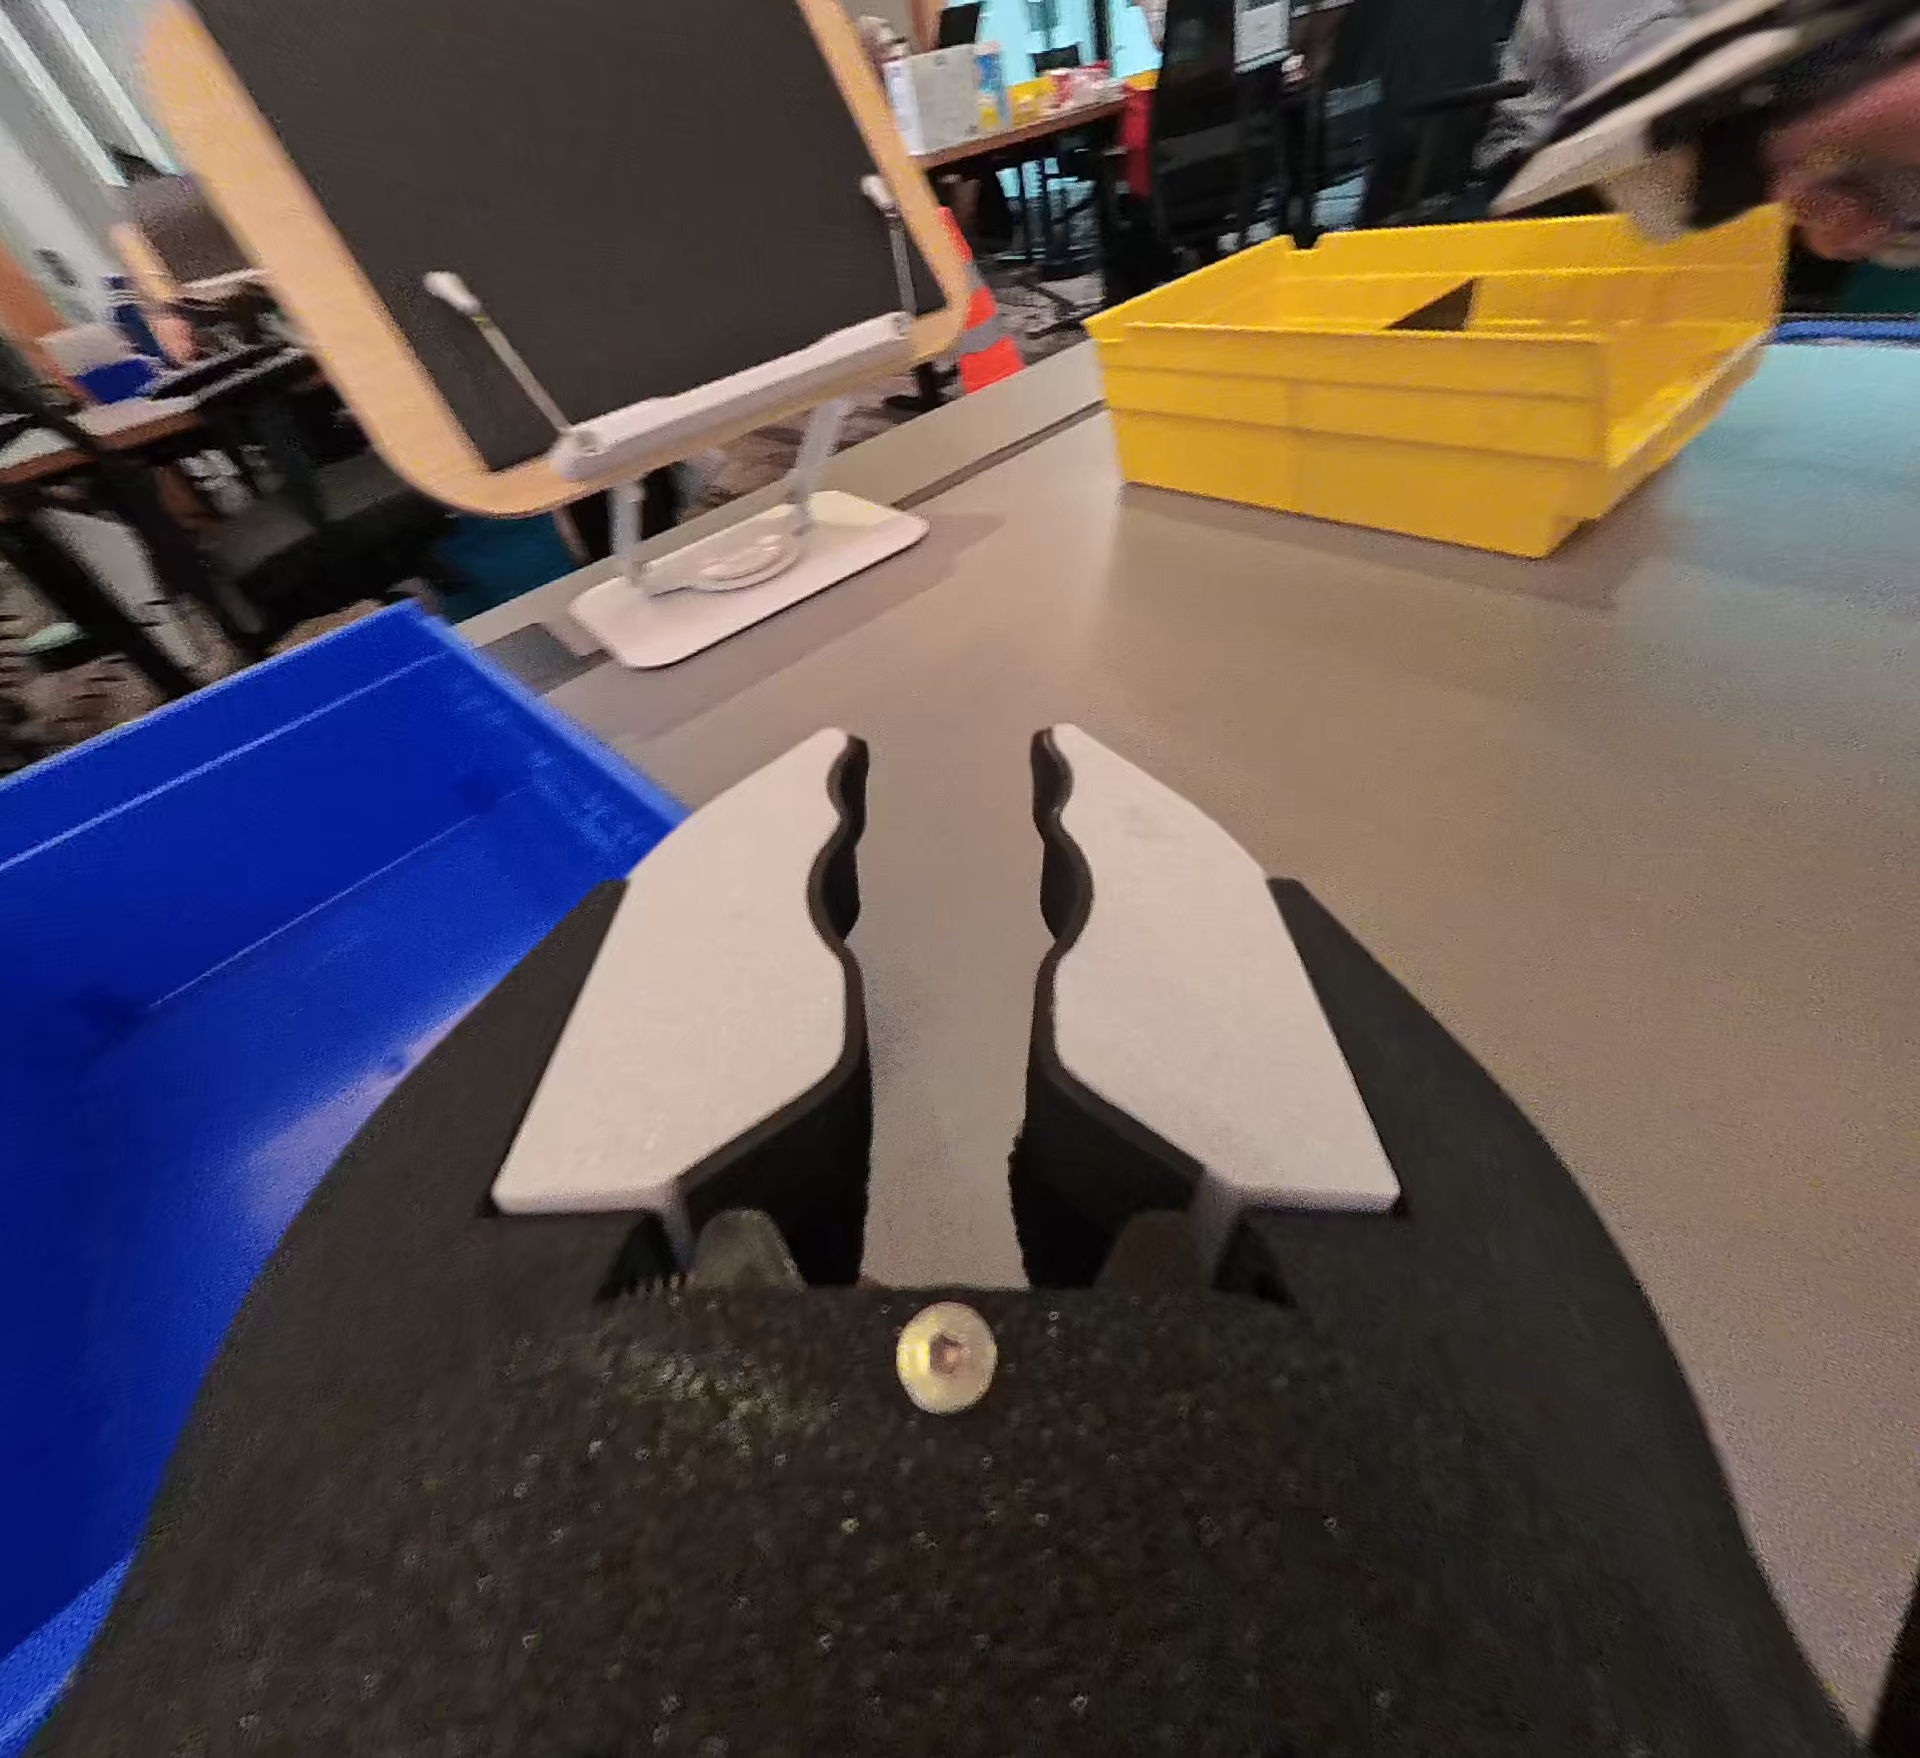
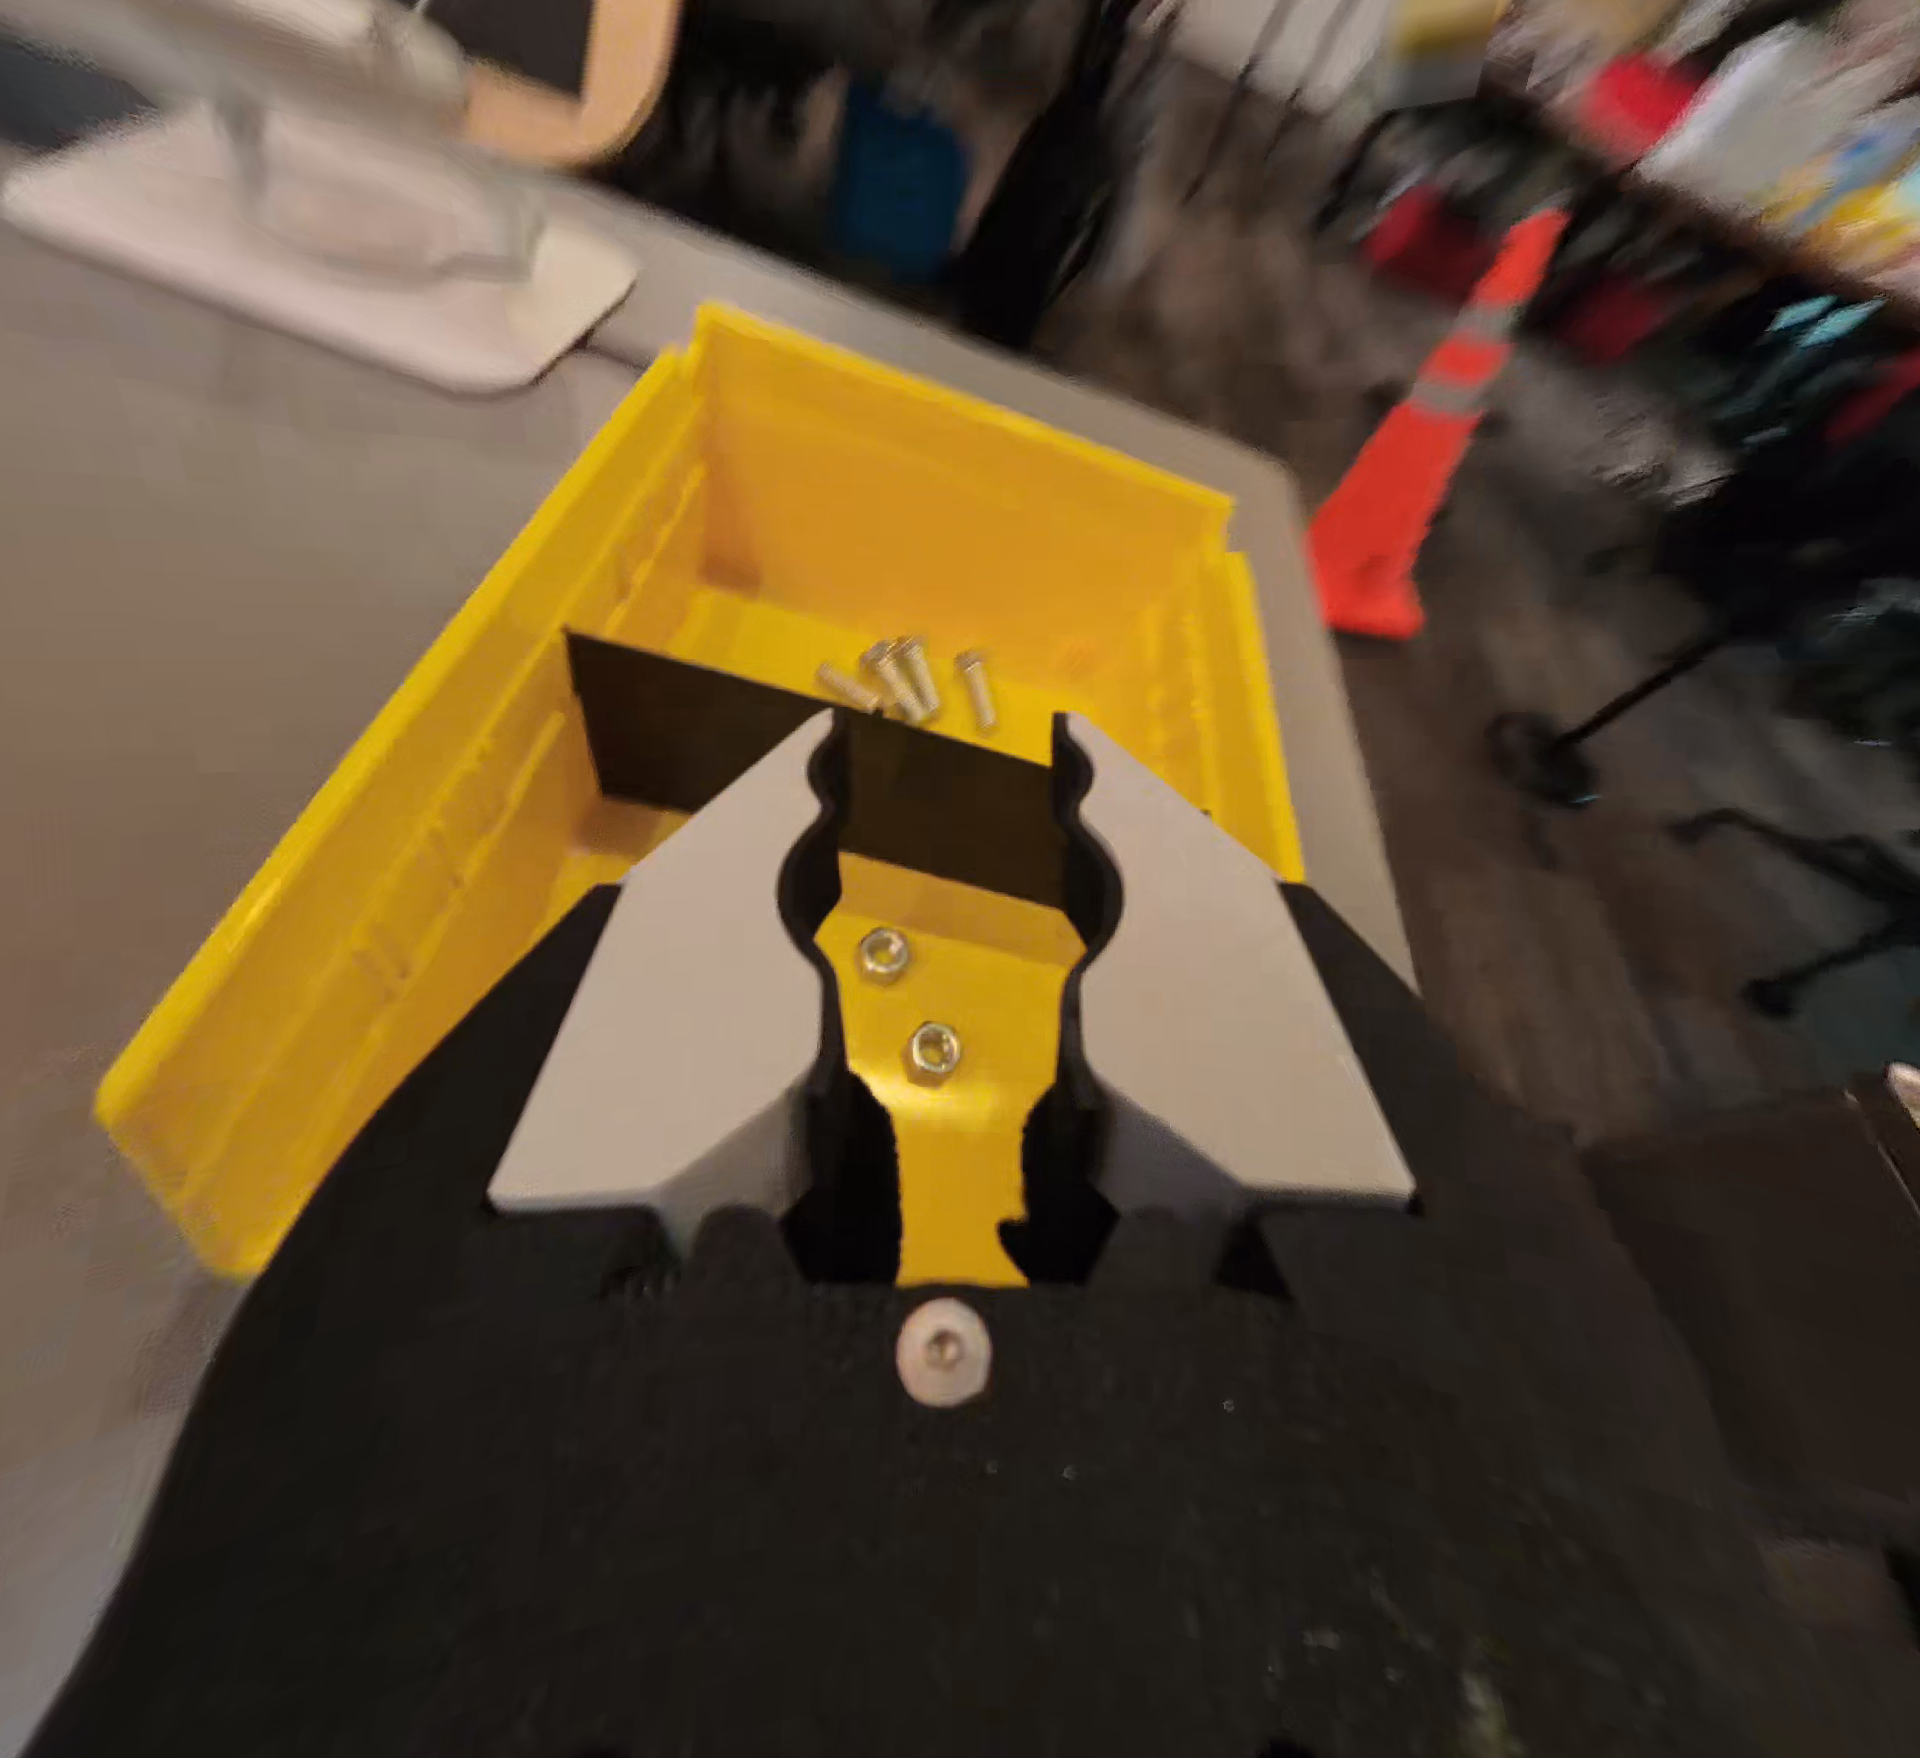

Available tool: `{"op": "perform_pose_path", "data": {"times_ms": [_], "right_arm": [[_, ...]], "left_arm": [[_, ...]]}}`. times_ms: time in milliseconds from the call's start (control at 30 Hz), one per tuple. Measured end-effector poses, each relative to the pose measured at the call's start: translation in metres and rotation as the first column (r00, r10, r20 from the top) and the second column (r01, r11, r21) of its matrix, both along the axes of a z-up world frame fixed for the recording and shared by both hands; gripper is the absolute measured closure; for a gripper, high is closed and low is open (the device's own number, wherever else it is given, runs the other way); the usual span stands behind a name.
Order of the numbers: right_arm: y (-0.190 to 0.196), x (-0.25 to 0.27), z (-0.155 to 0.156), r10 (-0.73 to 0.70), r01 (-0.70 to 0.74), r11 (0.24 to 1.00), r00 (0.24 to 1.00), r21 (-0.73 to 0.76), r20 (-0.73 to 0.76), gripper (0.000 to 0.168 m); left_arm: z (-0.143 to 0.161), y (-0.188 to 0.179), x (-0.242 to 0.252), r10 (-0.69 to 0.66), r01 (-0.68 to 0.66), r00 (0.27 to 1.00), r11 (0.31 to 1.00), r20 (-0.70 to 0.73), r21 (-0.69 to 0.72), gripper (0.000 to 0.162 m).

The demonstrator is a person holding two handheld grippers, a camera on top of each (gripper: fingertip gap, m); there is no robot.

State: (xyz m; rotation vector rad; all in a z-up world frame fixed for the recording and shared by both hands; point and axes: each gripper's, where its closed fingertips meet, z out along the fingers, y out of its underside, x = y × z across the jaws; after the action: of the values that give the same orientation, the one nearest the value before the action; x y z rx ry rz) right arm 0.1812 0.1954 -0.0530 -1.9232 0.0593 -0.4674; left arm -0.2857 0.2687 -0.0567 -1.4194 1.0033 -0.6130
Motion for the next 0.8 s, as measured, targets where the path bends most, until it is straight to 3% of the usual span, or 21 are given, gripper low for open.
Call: {"op": "perform_pose_path", "data": {"times_ms": [67, 167, 300, 400, 500, 800], "right_arm": [[-0.021, -0.006, -0.005, -0.084, 0.082, 0.986, 0.996, 0.143, 0.012, 0.130], [-0.039, -0.028, -0.043, -0.113, 0.123, 0.989, 0.987, 0.081, -0.114, 0.131], [-0.050, -0.049, -0.067, -0.109, 0.137, 0.987, 0.950, 0.079, -0.291, 0.132], [-0.044, -0.061, -0.072, -0.037, 0.077, 0.995, 0.892, 0.071, -0.451, 0.125], [-0.043, -0.059, -0.082, -0.023, 0.068, 0.995, 0.857, 0.070, -0.515, 0.124], [-0.052, -0.043, -0.073, -0.055, 0.110, 0.990, 0.882, 0.091, -0.468, 0.124]], "left_arm": [[-0.002, 0.011, -0.023, 0.087, -0.087, 0.996, 0.996, -0.007, -0.010, 0.132], [-0.018, 0.027, -0.059, 0.196, -0.197, 0.980, 0.974, -0.020, -0.112, 0.132], [-0.046, 0.050, -0.099, 0.305, -0.310, 0.950, 0.909, -0.060, -0.280, 0.132], [-0.061, 0.054, -0.114, 0.331, -0.327, 0.942, 0.863, -0.059, -0.385, 0.124], [-0.062, 0.050, -0.121, 0.339, -0.308, 0.941, 0.831, -0.019, -0.462, 0.124], [-0.053, 0.040, -0.121, 0.357, -0.327, 0.934, 0.857, 0.002, -0.398, 0.123]]}}
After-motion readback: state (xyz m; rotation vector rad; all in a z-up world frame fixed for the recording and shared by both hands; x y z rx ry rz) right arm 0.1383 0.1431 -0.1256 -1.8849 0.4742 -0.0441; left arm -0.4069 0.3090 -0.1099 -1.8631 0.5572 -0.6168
